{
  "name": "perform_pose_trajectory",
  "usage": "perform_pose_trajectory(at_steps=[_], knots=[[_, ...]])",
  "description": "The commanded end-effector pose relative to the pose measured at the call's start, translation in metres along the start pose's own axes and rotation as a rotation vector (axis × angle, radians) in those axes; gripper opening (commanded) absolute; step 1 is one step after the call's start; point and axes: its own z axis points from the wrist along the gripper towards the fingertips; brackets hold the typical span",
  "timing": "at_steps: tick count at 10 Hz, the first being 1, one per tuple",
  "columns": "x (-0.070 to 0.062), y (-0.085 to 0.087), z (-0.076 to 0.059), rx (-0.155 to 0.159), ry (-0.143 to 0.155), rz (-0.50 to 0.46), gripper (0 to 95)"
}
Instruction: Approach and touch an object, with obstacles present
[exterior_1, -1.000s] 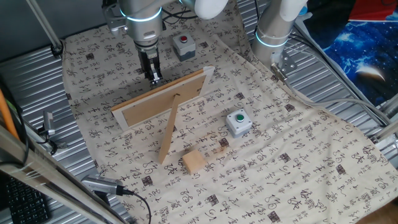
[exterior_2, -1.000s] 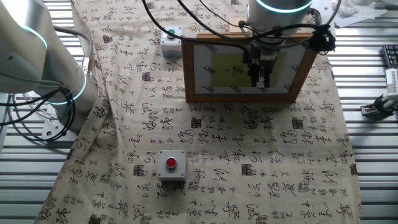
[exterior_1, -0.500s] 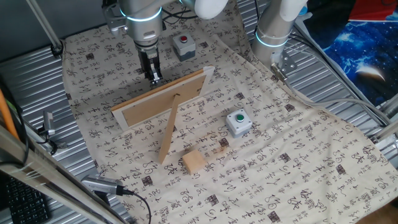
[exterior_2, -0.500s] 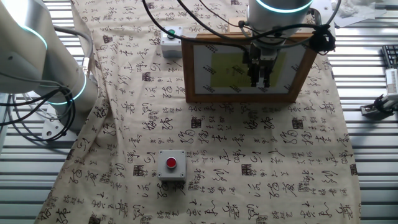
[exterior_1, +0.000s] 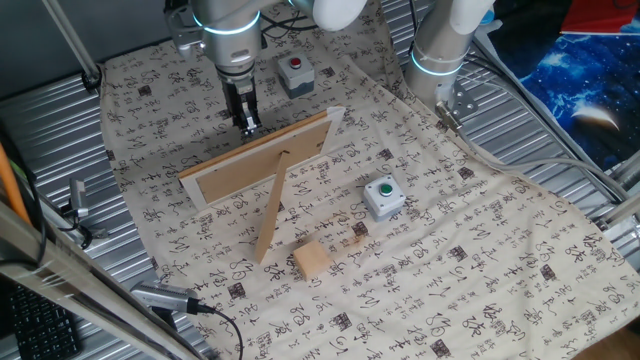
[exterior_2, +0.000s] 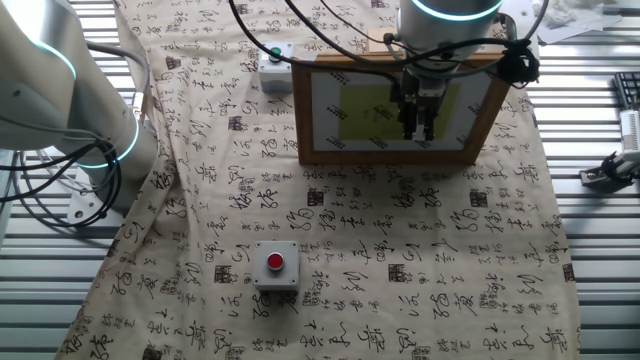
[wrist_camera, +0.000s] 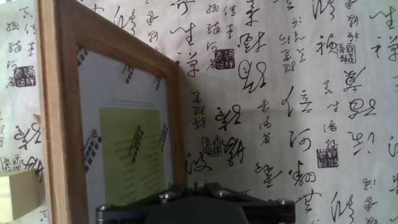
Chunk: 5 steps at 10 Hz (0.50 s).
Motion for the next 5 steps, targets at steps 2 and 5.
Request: perform_pose_trajectory(at_steps=[2, 5], knots=[[-0.0007, -0.0013, 0.0034, 0.008, -0.002, -0.058, 0.0], [-0.0006, -0.0013, 0.0034, 0.01, -0.005, -0.046, 0.0]])
